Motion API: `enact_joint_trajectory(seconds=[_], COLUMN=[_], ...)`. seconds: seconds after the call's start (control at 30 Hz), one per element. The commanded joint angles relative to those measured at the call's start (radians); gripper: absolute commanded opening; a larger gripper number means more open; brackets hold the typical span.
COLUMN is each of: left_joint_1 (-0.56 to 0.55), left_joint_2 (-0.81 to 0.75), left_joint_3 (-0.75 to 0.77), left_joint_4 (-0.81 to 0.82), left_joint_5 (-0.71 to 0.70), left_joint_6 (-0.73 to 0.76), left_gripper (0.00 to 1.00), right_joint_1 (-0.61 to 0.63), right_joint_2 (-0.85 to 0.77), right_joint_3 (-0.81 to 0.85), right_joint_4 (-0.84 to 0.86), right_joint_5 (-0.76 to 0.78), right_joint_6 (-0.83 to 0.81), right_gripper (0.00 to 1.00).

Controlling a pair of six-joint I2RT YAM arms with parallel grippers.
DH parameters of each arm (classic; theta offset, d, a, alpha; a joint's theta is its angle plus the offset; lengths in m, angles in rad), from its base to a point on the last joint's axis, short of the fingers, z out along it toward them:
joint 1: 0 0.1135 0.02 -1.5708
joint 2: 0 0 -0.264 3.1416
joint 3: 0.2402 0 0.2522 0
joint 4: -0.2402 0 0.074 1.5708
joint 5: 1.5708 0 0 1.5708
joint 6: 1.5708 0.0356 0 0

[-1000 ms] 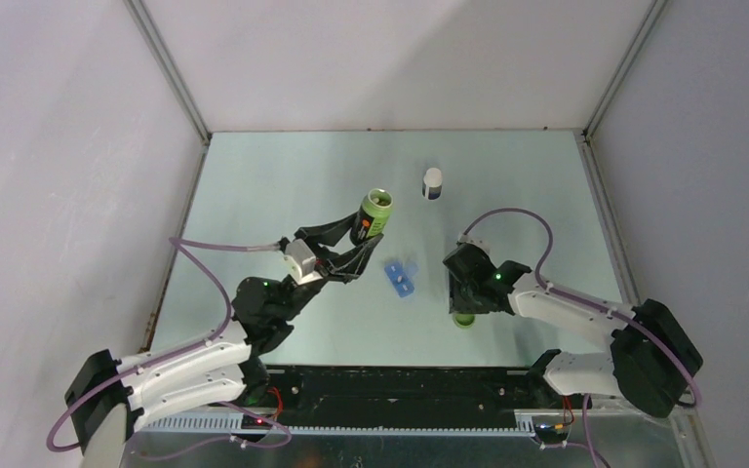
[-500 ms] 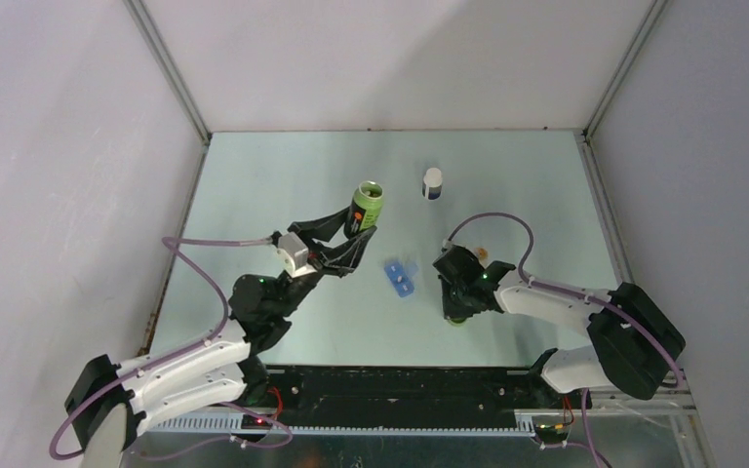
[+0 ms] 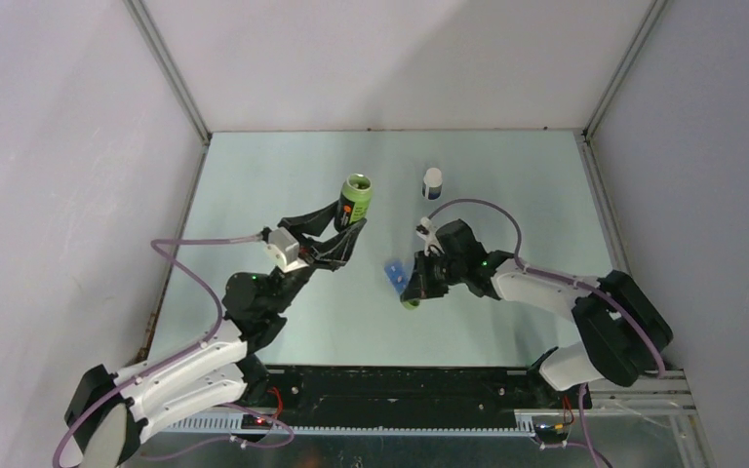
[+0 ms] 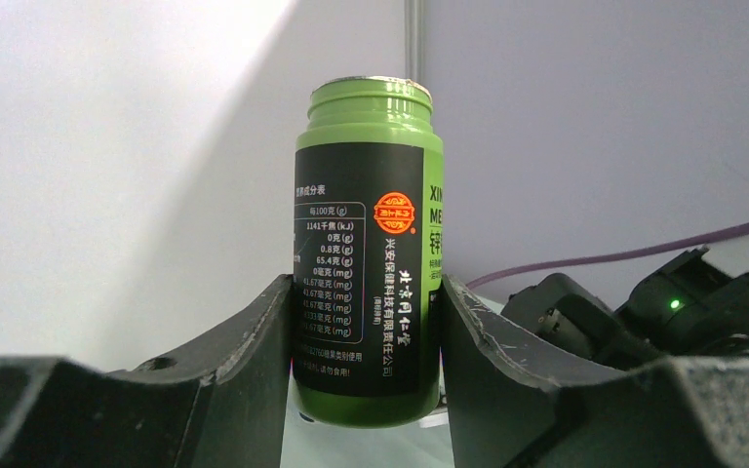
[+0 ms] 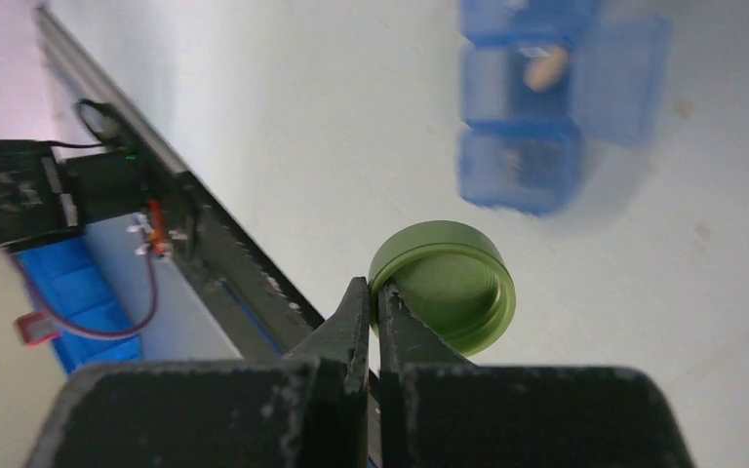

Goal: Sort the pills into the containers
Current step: Pick up the lid of the pill bottle at the center of the board, then place the lid of the pill bottle at the center of the board.

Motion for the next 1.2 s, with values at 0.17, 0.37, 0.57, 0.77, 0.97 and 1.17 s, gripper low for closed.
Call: enact_joint_trajectory(seconds=[0.17,0.37,0.57,0.77,0.97,1.17], left_joint_1=[0.018,0.019,0.020,0.020,0.019,0.020], left_joint_2=[-0.116,-0.153,-0.194,-0.222,-0.225,-0.224], left_joint_3=[0.038,0.053,0.062,0.072,0.072,0.069], left_joint_4=[-0.014,-0.075,-0.133,-0.179,-0.178,-0.156], left_joint_5=[-0.047,-0.058,-0.076,-0.085,-0.083,-0.076], left_joint_6=[0.021,0.040,0.052,0.063,0.062,0.051], left_gripper=[0.00,0.00,0.00,0.00,0.00,0.00], right_joint_1=[-0.016,-0.043,-0.045,-0.043,-0.035,-0.034], right_joint_2=[0.208,0.393,0.572,0.697,0.802,0.873], right_joint_3=[0.177,0.289,0.441,0.588,0.707,0.787], right_joint_4=[0.407,0.537,0.569,0.536,0.479,0.406], right_joint_5=[-0.265,-0.314,-0.364,-0.398,-0.444,-0.467], right_joint_6=[0.179,0.272,0.298,0.294,0.293,0.271], right_gripper=[0.00,0.00,0.00,0.00,0.03,0.05])
